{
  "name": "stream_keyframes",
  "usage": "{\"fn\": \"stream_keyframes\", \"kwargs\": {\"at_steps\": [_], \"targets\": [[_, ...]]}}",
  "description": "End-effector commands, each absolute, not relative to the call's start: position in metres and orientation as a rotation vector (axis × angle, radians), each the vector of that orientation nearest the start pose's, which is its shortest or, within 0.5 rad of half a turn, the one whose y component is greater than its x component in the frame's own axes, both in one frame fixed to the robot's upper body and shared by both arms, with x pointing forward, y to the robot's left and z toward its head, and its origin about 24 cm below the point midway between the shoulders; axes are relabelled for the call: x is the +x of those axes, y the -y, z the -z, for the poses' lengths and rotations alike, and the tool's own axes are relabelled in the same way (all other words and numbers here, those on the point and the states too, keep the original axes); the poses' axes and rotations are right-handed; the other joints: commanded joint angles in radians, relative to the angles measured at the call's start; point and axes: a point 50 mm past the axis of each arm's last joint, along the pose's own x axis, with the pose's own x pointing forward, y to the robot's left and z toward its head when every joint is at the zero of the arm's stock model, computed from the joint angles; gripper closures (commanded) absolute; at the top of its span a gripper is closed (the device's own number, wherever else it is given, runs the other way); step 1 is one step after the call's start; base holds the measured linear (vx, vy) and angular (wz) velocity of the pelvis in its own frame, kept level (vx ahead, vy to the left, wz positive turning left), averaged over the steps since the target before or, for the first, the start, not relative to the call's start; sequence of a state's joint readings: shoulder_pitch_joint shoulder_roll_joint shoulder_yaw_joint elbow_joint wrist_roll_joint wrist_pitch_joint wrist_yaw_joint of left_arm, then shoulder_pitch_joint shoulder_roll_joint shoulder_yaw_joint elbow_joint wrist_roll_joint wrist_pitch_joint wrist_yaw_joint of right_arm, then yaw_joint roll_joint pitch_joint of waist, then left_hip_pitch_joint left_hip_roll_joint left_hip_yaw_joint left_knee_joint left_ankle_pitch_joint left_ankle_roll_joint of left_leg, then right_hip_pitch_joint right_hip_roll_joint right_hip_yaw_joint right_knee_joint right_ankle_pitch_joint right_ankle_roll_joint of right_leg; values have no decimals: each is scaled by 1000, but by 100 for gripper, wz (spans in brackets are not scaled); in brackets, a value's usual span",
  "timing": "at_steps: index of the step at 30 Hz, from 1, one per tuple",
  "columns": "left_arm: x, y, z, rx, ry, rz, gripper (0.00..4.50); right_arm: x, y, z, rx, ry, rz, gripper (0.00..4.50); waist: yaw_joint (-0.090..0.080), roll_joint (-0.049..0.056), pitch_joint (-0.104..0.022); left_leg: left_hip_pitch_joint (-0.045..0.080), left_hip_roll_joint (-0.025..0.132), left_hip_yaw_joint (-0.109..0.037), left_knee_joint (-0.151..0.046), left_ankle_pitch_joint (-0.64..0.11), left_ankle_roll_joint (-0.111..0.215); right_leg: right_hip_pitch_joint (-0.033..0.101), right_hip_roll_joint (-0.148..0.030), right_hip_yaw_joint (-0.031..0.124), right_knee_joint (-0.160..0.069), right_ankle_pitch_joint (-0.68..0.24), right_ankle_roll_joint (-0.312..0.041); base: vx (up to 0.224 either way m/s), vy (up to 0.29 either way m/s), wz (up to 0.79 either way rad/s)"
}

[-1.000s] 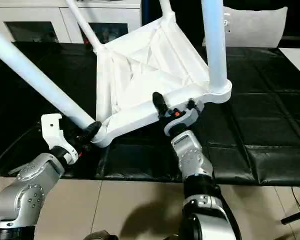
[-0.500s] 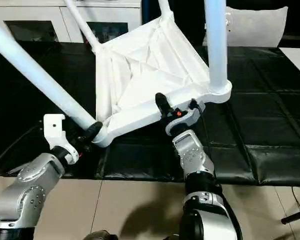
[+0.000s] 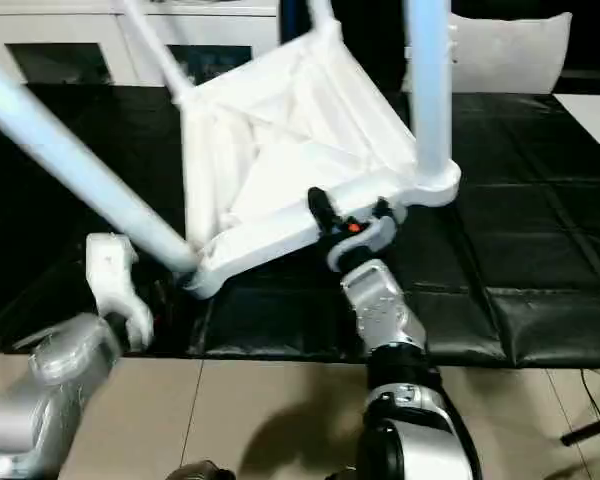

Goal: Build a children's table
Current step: Flip table

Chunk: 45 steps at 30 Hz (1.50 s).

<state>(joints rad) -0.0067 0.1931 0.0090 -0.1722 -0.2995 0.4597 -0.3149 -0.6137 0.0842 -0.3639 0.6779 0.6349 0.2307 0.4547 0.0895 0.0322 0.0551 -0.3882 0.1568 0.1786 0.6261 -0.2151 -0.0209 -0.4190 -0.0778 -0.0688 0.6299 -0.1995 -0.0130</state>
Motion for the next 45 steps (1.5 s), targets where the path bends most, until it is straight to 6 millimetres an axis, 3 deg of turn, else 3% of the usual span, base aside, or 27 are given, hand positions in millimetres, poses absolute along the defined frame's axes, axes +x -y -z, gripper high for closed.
{"fn": "stream_keyframes", "kwargs": {"at_steps": [1,5,16,22,26,32,36,45], "targets": [[240,-160,-33,-133,-337,394,132,362,108,-112,814,128,-513,225,4,-16,-76,14,67,-20,-63,55,136,55,-71,48,-52,-34,-247,0,0,0],[239,-163,-36,-140,-309,397,133,362,113,-116,819,149,-492,225,4,-14,-76,15,68,-21,-65,44,123,57,-72,49,-51,-30,-249,0,0,0],[238,-172,-38,-108,-277,403,31,358,137,-123,837,231,-376,232,9,-14,-77,18,67,-21,-64,66,113,56,-69,50,-44,37,-250,0,0,0],[231,-176,-39,-27,-274,486,1,351,149,-133,727,275,-331,244,14,-15,-76,19,66,-22,-64,66,116,55,-68,50,-46,21,-230,0,0,0],[228,-172,-46,10,-246,583,0,347,153,-140,648,297,-296,247,19,-11,-72,26,69,-19,-70,19,81,48,-66,52,-52,-40,-214,0,0,0],[223,-165,-54,50,-227,692,0,344,163,-148,542,338,-185,247,17,-10,-67,24,65,-19,-79,-52,19,51,-67,56,-58,-90,-191,0,0,0],[225,-164,-53,83,-219,722,0,342,168,-152,465,356,-128,248,15,-12,-69,23,63,-20,-79,-52,14,54,-66,56,-57,-81,-177,0,0,0],[230,-167,-50,107,-202,745,0,340,177,-162,309,394,8,249,13,-13,-65,24,62,-21,-87,-125,-17,49,-64,58,-69,-173,-145,0,0,0]]}}
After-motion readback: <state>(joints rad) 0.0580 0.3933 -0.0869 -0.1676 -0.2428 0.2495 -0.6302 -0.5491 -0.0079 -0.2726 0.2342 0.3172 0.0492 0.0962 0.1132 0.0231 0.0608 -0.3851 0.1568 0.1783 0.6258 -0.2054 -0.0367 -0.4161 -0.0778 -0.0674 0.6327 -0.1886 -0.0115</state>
